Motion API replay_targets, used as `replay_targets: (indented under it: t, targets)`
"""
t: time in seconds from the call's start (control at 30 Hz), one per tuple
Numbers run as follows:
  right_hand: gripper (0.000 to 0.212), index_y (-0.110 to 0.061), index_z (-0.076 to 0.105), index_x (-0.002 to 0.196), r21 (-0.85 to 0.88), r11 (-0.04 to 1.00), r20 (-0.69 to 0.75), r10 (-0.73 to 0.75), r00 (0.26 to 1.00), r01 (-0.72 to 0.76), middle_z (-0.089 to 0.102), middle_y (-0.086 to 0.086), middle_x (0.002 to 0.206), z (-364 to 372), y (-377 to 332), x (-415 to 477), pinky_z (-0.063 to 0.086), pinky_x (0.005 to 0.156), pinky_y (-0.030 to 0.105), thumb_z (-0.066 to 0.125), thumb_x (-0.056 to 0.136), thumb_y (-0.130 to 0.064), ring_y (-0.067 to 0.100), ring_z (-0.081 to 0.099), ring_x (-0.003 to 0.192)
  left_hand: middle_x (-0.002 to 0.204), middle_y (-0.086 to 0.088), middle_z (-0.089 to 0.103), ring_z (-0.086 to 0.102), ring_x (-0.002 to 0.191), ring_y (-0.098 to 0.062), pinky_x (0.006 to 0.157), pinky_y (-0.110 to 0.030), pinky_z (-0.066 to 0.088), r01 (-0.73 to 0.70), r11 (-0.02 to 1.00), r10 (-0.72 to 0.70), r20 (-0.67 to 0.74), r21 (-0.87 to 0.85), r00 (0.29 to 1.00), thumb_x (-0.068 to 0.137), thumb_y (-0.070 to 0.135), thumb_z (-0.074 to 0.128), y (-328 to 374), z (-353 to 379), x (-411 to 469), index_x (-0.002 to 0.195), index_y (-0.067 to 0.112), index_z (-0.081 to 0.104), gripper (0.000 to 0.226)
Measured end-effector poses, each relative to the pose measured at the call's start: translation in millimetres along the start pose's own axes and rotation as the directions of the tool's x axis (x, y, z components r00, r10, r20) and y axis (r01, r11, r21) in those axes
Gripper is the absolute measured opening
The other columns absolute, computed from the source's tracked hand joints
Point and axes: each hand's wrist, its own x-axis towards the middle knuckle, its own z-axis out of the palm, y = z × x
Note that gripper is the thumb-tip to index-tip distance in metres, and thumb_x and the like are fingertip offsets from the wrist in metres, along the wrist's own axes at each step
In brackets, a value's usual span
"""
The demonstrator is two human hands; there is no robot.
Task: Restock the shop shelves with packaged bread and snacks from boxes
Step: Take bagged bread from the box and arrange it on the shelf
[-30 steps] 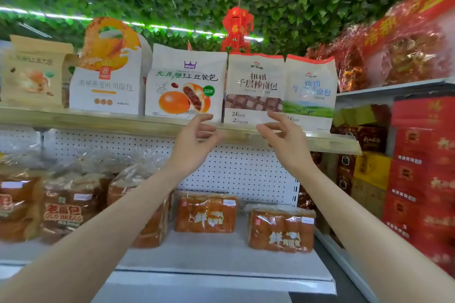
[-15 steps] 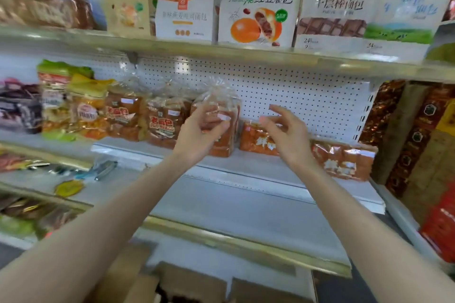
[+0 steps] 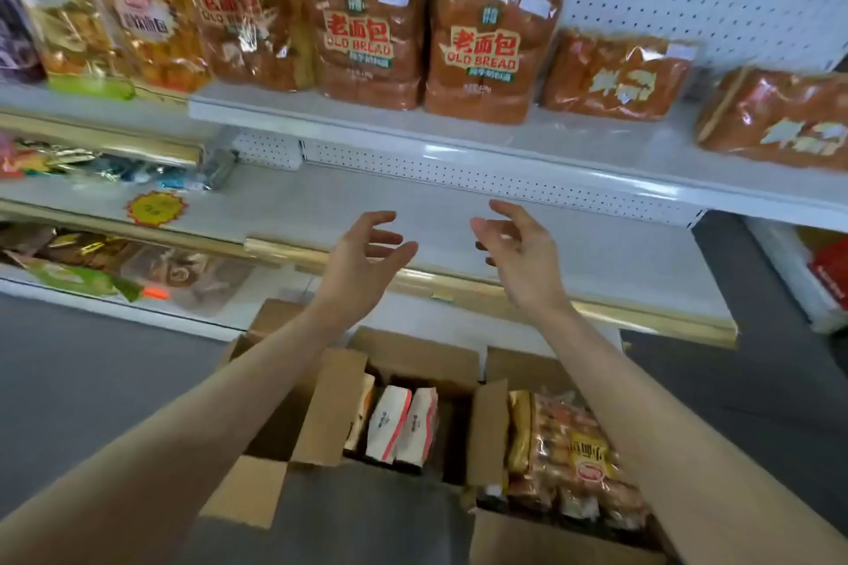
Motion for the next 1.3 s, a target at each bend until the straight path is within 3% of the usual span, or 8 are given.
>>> replay_targets:
  t: [0.13, 0.3, 0.4, 0.63, 0.73, 0.93, 1.17, 1.3]
  targets:
    - [0.042, -0.02, 0.055, 0.131, -0.029, 0.994, -0.008, 0.109, 0.994, -0.109, 0.065, -0.003, 0.106, 49.0, 48.6, -10.9, 0.053, 0.091, 0.043, 0.06, 0.093, -0.039, 0.017, 0.066, 0.096, 0.106, 0.007, 0.065, 0.064, 0.095, -0.007, 0.065, -0.016, 0.046, 0.143, 0.99, -0.142, 0.056, -0.011, 0.988, 0.088, 0.03, 0.068, -73.1, -13.8, 8.3, 0.124, 0.029, 0.051, 0.04]
    - [0.044, -0.019, 0.052, 0.134, -0.031, 0.963, 0.002, 0.269, 0.963, -0.269, 0.065, -0.001, 0.114, 100.4, 118.8, -22.5, 0.051, 0.094, 0.034, 0.059, 0.094, -0.036, 0.016, 0.063, 0.103, 0.119, 0.003, 0.062, 0.061, 0.107, -0.009, 0.083, -0.024, 0.053, 0.241, 0.968, -0.248, 0.144, 0.065, 0.958, 0.09, 0.033, 0.064, -156.6, -18.3, 6.8, 0.135, 0.022, 0.046, 0.049]
    - [0.043, -0.021, 0.051, 0.135, -0.043, 0.931, 0.037, 0.365, 0.93, -0.363, 0.063, -0.004, 0.115, 125.9, 162.6, -25.1, 0.047, 0.094, 0.024, 0.057, 0.095, -0.036, 0.011, 0.06, 0.107, 0.117, 0.004, 0.063, 0.061, 0.101, -0.007, 0.075, -0.013, 0.047, 0.317, 0.944, -0.329, 0.169, 0.091, 0.929, 0.091, 0.029, 0.063, -202.8, -10.4, 11.6, 0.137, 0.018, 0.044, 0.051]
    - [0.045, -0.018, 0.052, 0.134, -0.077, 0.837, 0.043, 0.545, 0.837, -0.541, 0.065, -0.008, 0.109, 168.3, 277.6, -24.7, 0.055, 0.09, 0.036, 0.061, 0.093, -0.035, 0.007, 0.064, 0.097, 0.106, 0.006, 0.062, 0.054, 0.085, 0.008, 0.063, 0.004, 0.038, 0.469, 0.863, -0.502, 0.204, 0.189, 0.841, 0.093, 0.026, 0.063, -304.7, 27.8, 22.8, 0.138, 0.012, 0.045, 0.05]
    - [0.043, -0.015, 0.053, 0.132, -0.091, 0.794, 0.053, 0.606, 0.794, -0.601, 0.067, -0.002, 0.113, 177.2, 319.0, -24.9, 0.055, 0.087, 0.03, 0.061, 0.093, -0.032, 0.009, 0.065, 0.096, 0.114, -0.003, 0.063, 0.057, 0.093, -0.004, 0.062, 0.006, 0.036, 0.532, 0.817, -0.573, 0.215, 0.221, 0.791, 0.093, 0.025, 0.062, -340.9, 46.3, 26.2, 0.138, 0.01, 0.044, 0.05]
    - [0.042, -0.016, 0.053, 0.131, -0.102, 0.718, 0.058, 0.695, 0.717, -0.688, 0.062, -0.01, 0.106, 205.8, 401.0, -23.6, 0.048, 0.072, 0.011, 0.061, 0.093, -0.033, -0.002, 0.06, 0.086, 0.109, 0.005, 0.061, 0.058, 0.092, -0.002, 0.06, 0.001, 0.04, 0.614, 0.739, -0.67, 0.209, 0.278, 0.712, 0.093, 0.029, 0.062, -419.9, 79.2, 34.6, 0.134, 0.017, 0.045, 0.046]
    - [0.046, -0.012, 0.051, 0.134, -0.108, 0.614, 0.012, 0.787, 0.617, -0.781, 0.064, 0.002, 0.121, 241.0, 488.3, -37.1, 0.047, 0.063, 0.002, 0.06, 0.093, -0.032, -0.003, 0.058, 0.082, 0.105, 0.012, 0.054, 0.052, 0.083, 0.005, 0.053, 0.001, 0.04, 0.688, 0.652, -0.758, 0.262, 0.319, 0.597, 0.093, 0.029, 0.062, -520.3, 115.7, 35.8, 0.134, 0.021, 0.042, 0.046]
    - [0.05, -0.012, 0.048, 0.138, -0.157, 0.559, -0.028, 0.822, 0.569, -0.814, 0.06, 0.003, 0.13, 255.8, 533.1, -46.6, 0.039, 0.058, -0.005, 0.059, 0.094, -0.033, 0.0, 0.054, 0.091, 0.113, 0.007, 0.057, 0.058, 0.099, -0.006, 0.077, -0.018, 0.049, 0.714, 0.617, -0.785, 0.308, 0.33, 0.537, 0.093, 0.032, 0.062, -572.4, 130.6, 26.8, 0.135, 0.022, 0.042, 0.048]
